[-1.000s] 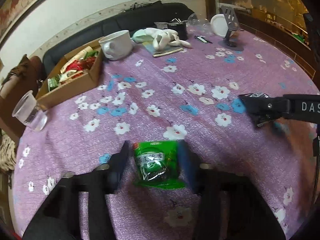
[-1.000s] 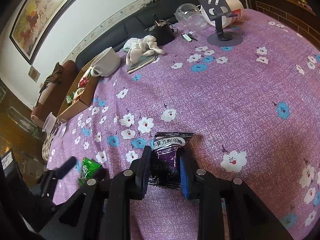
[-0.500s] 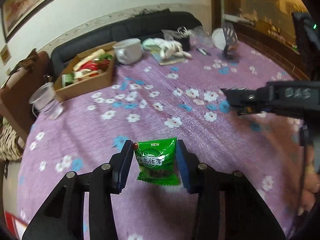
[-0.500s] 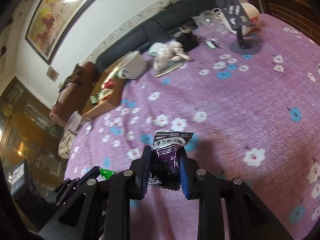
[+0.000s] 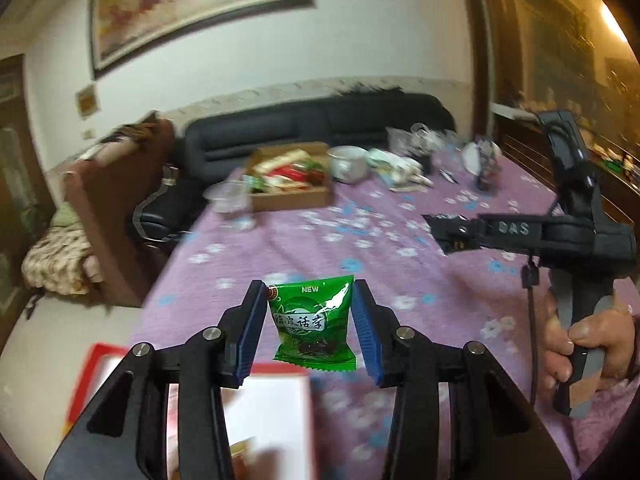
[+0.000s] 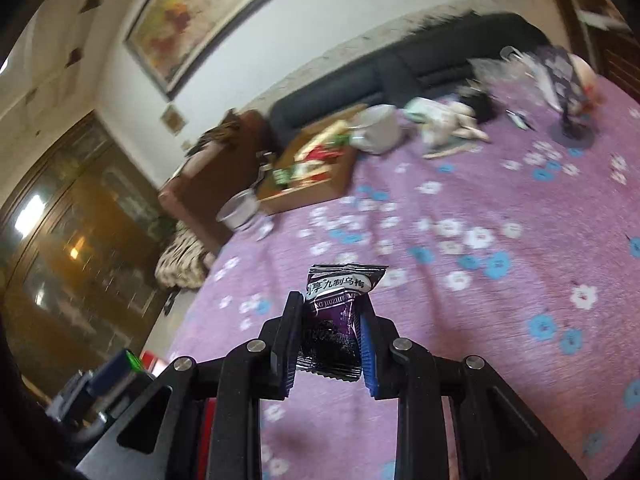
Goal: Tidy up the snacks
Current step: 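Carry the green and dark purple packets over the white tray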
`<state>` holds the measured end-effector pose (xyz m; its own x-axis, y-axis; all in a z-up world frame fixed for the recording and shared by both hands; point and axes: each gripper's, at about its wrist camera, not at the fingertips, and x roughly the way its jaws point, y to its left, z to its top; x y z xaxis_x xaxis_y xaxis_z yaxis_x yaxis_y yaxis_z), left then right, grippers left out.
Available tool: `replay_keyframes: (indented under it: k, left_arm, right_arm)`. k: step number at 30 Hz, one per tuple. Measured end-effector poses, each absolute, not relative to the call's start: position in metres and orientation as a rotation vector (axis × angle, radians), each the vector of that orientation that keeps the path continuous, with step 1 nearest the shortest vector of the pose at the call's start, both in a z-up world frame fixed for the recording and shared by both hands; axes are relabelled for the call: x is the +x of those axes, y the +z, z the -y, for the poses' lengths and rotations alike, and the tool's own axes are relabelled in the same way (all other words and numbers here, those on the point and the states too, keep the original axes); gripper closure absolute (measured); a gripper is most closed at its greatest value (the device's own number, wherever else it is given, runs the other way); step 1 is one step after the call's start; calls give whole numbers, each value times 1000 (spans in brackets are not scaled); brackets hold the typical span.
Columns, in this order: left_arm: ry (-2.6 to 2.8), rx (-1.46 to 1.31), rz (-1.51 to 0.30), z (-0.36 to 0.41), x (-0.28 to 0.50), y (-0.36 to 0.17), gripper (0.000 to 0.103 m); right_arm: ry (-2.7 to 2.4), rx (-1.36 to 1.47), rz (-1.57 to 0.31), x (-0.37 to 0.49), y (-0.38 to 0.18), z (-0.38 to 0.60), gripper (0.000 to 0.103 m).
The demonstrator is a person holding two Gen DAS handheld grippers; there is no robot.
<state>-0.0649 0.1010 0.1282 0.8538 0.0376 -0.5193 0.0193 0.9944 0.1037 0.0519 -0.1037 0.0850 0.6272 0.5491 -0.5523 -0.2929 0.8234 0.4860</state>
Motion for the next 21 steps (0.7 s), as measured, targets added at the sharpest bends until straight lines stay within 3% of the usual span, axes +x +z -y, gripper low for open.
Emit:
replay_keyframes:
  k: [21]
  left_arm:
    - [204,48,-434,-193,-155,138,61]
  right_arm:
    - [839,278,-712,-84,118,-47,77]
